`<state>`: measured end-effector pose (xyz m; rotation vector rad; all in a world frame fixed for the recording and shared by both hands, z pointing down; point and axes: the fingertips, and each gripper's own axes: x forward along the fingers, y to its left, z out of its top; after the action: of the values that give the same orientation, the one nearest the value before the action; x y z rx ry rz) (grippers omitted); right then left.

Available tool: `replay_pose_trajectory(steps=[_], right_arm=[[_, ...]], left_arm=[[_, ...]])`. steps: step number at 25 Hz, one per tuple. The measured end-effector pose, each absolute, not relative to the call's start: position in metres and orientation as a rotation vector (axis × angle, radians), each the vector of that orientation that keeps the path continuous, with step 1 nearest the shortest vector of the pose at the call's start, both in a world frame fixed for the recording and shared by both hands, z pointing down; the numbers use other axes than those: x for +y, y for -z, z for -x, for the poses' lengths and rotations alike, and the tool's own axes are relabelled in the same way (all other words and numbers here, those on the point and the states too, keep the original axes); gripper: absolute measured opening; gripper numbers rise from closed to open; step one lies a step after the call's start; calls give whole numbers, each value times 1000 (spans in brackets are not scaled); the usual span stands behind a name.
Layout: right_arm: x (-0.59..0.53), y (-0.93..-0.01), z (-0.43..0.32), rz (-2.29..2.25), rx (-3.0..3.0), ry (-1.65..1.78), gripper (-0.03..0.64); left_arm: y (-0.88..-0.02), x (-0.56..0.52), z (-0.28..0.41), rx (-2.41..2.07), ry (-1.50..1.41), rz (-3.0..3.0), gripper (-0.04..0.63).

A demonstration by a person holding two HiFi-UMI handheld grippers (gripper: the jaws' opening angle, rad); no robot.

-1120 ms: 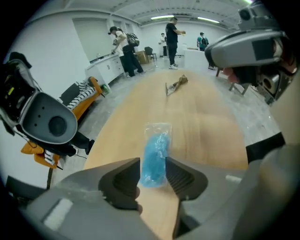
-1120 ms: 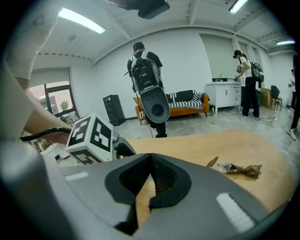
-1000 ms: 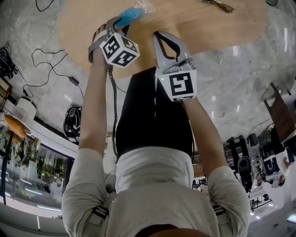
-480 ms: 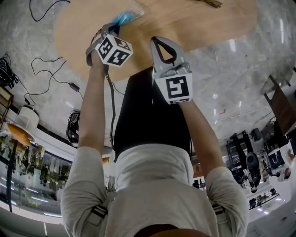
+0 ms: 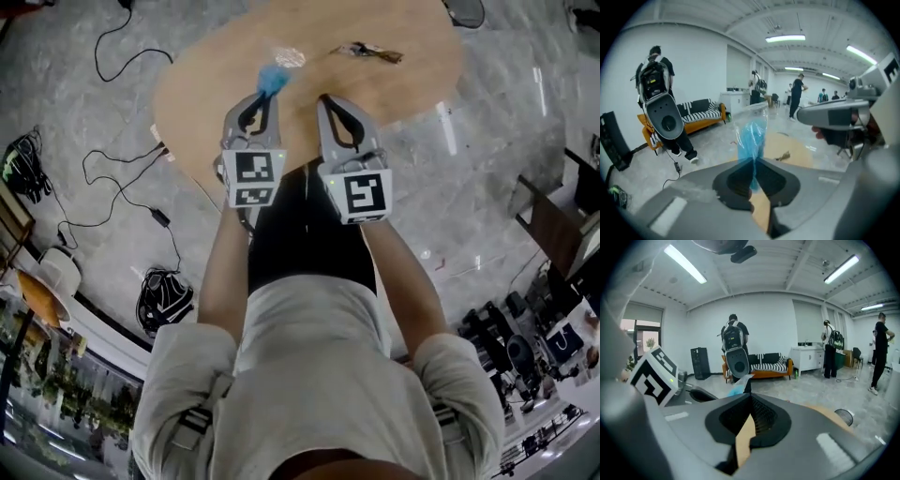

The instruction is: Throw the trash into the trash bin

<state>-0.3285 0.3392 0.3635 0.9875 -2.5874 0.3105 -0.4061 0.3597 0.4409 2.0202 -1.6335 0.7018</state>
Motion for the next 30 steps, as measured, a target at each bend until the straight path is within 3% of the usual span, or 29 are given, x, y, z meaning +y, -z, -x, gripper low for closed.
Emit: replay_pose_trajectory(steps=[7,15,21,30], right_arm=[[355,-256,307,-1146,-2637,-220,8],[352,-169,211,-1434,-2604,-125,8],[354,-134,98,-1640,-2520,-51,8],[363,-98,-133,-1927,-2361,93,8]], left_arm=[[-302,362,369,-1721,-445,-2162,35],[-202,348,274,-1698,-304,-2380,35],[-166,340,154,-1569,-278,-2557,36],[-133,334,-83,-1303,-217,-2784,36]])
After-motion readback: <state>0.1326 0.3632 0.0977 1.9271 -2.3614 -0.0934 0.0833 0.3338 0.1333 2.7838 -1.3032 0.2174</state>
